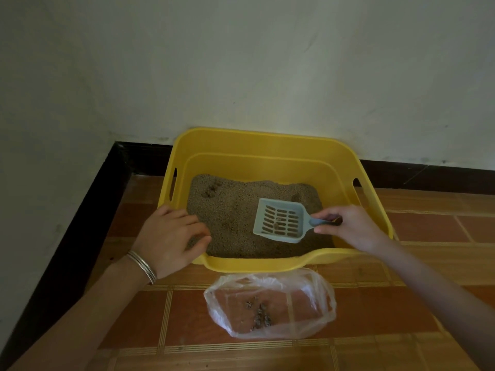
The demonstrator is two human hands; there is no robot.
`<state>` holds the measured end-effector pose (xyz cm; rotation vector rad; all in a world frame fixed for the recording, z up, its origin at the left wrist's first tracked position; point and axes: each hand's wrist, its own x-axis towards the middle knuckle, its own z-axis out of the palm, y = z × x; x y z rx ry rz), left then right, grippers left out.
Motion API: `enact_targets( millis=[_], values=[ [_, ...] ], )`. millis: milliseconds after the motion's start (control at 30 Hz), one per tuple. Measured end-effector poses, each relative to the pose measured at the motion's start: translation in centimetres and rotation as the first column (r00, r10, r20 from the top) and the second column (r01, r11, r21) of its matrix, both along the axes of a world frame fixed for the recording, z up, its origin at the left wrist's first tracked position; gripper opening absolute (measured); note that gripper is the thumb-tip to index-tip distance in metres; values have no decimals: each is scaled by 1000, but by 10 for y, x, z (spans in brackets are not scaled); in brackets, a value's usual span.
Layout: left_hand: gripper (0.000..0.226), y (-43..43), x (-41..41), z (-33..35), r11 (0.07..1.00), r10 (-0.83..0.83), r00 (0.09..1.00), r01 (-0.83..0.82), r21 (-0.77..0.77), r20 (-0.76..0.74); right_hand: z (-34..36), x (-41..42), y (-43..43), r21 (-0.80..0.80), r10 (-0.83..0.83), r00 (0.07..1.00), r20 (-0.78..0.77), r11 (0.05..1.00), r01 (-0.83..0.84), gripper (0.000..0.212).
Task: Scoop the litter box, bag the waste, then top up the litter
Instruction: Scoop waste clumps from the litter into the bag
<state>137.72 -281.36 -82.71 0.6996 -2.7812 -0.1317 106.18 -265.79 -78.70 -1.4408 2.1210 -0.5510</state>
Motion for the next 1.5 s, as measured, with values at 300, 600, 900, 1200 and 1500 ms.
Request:
enact_targets(
  millis=[300, 600, 900, 1200, 1500],
  values=[
    [40, 1, 1, 0, 1000, 2, 1000, -2, -23, -13, 5, 10, 5, -20, 51, 999, -19, 998, -51, 28],
    [36, 25, 13, 1, 999, -33, 999, 33, 14, -18, 22, 43, 50, -230, 89, 978, -187, 964, -131, 33],
    [40, 42, 16, -2, 999, -27, 998, 29, -18, 64, -19, 66, 95, -168, 190, 912, -364, 950, -264, 35],
    [41, 42, 15, 1, 999, -28, 995, 30, -19, 99, -55, 70, 97, -92, 300, 573, -762, 826, -556, 33],
    [40, 44, 15, 0, 1000, -22, 995, 24, -14, 95, -55, 66, 97, -159, 268, 586, -764, 804, -574, 30]
  ],
)
